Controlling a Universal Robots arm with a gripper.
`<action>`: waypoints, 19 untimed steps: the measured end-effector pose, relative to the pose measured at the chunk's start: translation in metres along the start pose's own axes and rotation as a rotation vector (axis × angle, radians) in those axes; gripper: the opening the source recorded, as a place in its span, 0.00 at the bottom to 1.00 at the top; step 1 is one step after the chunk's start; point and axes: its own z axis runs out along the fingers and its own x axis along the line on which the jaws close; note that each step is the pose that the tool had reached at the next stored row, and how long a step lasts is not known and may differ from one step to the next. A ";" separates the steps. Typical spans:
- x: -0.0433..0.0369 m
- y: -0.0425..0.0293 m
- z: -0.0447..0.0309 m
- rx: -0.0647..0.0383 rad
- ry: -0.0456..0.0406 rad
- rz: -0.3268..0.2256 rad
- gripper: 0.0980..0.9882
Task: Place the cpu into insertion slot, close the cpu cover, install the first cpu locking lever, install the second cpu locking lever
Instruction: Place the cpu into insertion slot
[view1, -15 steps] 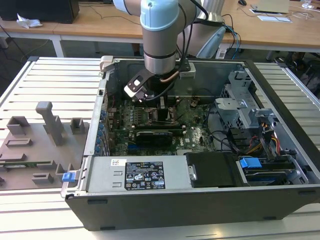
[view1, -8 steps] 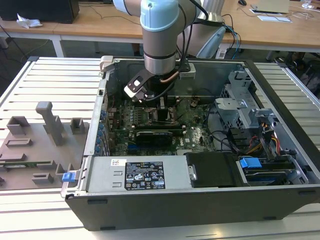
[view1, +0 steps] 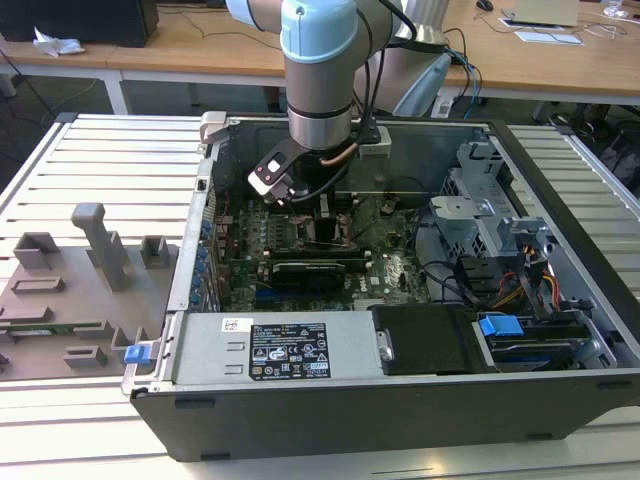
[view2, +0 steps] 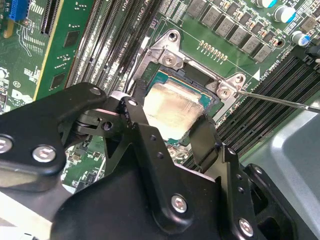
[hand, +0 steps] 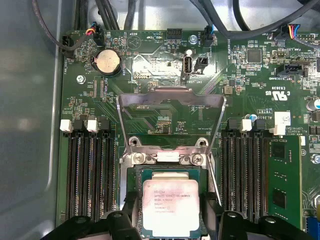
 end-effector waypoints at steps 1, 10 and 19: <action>0.0000 0.0000 0.0000 0.000 0.0000 0.000 0.59; 0.0019 0.0012 -0.0134 0.000 0.0002 0.000 0.41; 0.0017 0.0010 -0.0133 0.000 0.0000 0.000 0.57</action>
